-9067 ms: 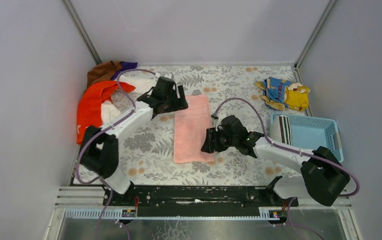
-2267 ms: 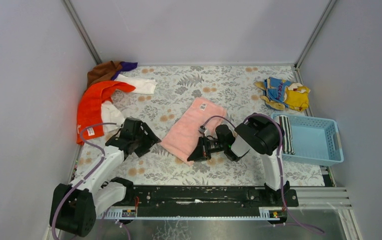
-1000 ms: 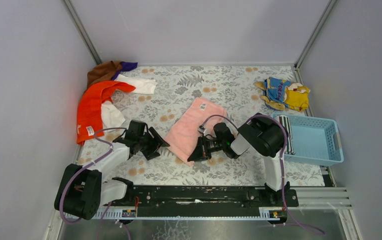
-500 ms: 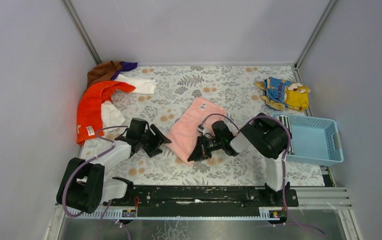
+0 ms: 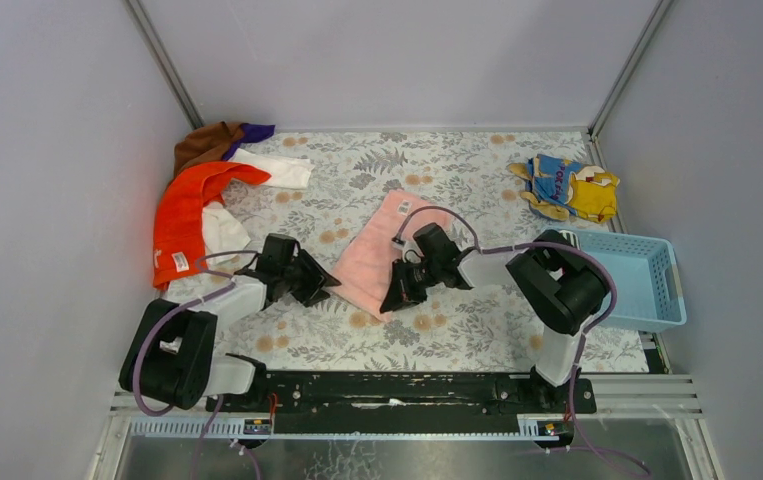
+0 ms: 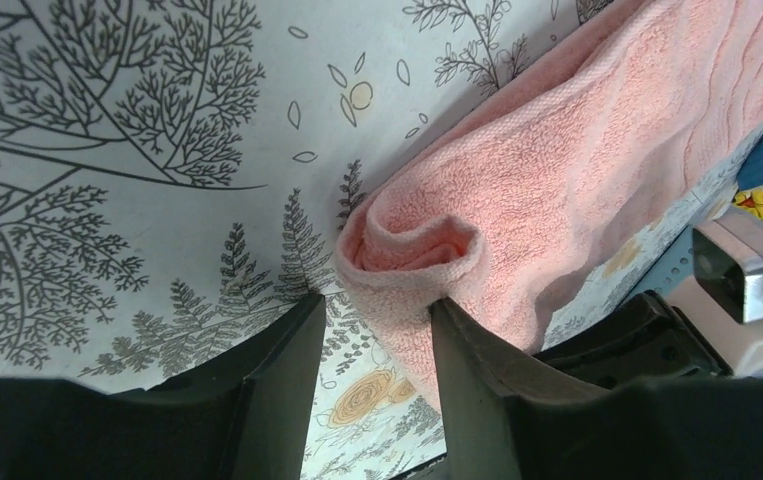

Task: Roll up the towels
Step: Roll the towel at the center of the board.

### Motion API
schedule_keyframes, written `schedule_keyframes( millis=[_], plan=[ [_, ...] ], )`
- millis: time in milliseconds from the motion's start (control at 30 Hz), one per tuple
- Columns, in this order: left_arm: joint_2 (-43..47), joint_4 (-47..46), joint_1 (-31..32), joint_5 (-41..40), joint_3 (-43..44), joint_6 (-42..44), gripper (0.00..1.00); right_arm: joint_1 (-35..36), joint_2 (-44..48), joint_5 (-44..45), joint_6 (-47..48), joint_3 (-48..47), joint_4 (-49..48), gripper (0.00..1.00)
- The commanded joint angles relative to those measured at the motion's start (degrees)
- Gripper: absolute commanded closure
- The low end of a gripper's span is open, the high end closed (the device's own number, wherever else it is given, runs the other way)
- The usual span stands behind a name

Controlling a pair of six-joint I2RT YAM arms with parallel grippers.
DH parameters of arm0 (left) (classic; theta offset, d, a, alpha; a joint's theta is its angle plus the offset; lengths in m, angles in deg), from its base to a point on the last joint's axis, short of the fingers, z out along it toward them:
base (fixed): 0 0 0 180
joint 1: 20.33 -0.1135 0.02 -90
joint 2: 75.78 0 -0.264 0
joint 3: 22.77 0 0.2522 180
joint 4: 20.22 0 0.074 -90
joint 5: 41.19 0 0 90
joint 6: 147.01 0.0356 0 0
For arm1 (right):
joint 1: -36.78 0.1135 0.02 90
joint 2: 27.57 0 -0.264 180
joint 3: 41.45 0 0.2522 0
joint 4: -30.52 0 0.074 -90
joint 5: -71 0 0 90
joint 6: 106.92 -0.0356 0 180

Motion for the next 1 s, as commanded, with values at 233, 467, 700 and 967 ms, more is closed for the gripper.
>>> schedule_keyframes(
  millis=[233,467,700,967],
  plan=[
    [-4.99,5.46,-0.09,-7.13,-1.09,2.71,0.56,0.47,5.19,9.47,13.67,-10.1,20.11,0.83],
    [-6.54,6.25,0.25,-7.18,0.08,2.99,0.56,7.07,14.44,29.4,25.4,-15.76,32.56,0.67],
    [-6.84,6.51,0.59,-7.37,0.36,2.91,0.56,18.02,17.91,37.19,34.55,-17.31,31.0,0.62],
    [-6.86,6.95,0.75,-7.32,0.35,3.08,0.56,24.3,10.86,44.15,38.54,-20.05,31.54,0.59]
  ],
)
